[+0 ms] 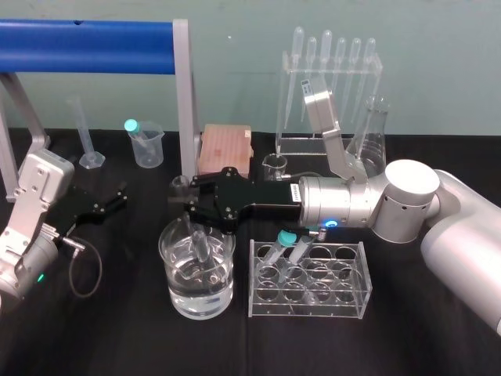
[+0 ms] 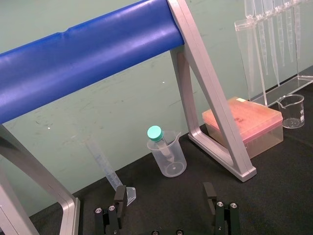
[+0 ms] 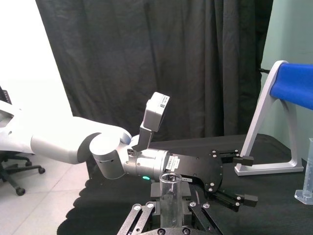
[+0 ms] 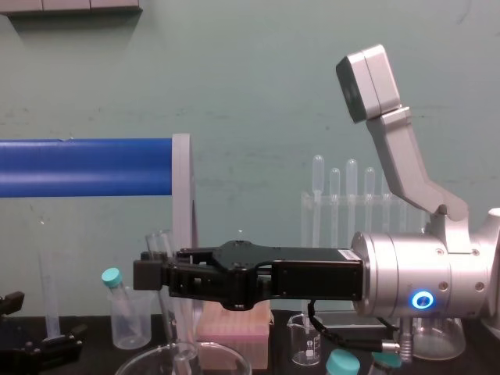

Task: Hold the test tube with one hand and immerse one end into the beaker, then return it to the test tube rack.

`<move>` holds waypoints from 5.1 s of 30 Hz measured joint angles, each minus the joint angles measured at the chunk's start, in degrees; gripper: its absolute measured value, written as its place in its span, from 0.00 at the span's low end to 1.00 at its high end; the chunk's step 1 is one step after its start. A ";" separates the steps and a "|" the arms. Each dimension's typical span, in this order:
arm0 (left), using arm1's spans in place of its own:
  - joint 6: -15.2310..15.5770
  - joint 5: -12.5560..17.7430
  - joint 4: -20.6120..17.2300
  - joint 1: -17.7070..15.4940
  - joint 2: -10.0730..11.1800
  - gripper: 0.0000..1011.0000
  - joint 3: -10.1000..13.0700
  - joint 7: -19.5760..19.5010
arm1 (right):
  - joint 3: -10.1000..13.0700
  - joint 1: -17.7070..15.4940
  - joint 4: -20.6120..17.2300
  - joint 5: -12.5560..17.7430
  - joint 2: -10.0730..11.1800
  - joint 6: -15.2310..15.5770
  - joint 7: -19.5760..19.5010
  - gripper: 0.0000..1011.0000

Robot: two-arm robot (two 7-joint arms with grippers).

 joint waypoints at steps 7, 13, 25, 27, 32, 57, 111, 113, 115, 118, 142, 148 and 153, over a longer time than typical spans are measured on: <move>0.00 0.00 0.00 0.00 0.00 0.99 0.00 0.00 | 0.00 0.00 0.00 0.00 0.00 0.00 0.00 0.23; 0.00 0.00 0.00 0.00 0.00 0.99 0.00 0.00 | 0.00 0.00 0.00 0.00 0.00 0.00 0.00 0.23; 0.00 0.00 0.00 0.00 0.00 0.99 0.00 0.00 | 0.00 0.00 0.00 0.00 0.00 0.00 0.00 0.23; 0.00 0.00 0.00 0.00 0.00 0.99 0.00 0.00 | 0.00 0.00 0.00 0.00 0.00 0.00 0.00 0.23; 0.00 0.00 0.00 0.00 0.00 0.99 0.00 0.00 | 0.00 0.00 0.00 0.00 0.00 0.00 0.00 0.23; 0.00 0.00 0.00 0.00 0.00 0.99 0.00 0.00 | 0.00 0.00 0.00 0.00 0.00 0.00 0.00 0.23; 0.00 0.00 0.00 0.00 0.00 0.99 0.00 0.00 | 22.67 -19.09 -36.20 8.92 22.10 -4.80 -20.13 0.23; 0.00 0.00 0.00 0.00 0.00 0.99 0.00 0.00 | 23.91 -20.96 -37.62 8.98 23.23 -4.63 -21.55 0.23; 0.00 0.00 0.00 0.00 0.00 0.99 0.00 0.00 | 25.56 -23.55 -39.42 8.88 24.79 -4.34 -23.44 0.22; 0.00 0.00 0.00 0.00 0.00 0.99 0.00 0.00 | 27.85 -27.63 -41.58 8.38 26.87 -3.59 -26.55 0.23; 0.00 0.00 0.00 0.00 0.00 0.99 0.00 0.00 | 24.70 -28.95 -35.41 2.85 24.63 2.57 -27.06 0.23; 0.00 0.00 0.00 0.00 0.00 0.99 0.00 0.00 | 24.22 -28.57 -34.59 2.65 23.98 2.79 -26.50 0.23; 0.00 0.00 0.00 0.00 0.00 0.99 0.00 0.00 | 23.76 -28.09 -33.80 2.55 23.42 2.78 -26.00 0.23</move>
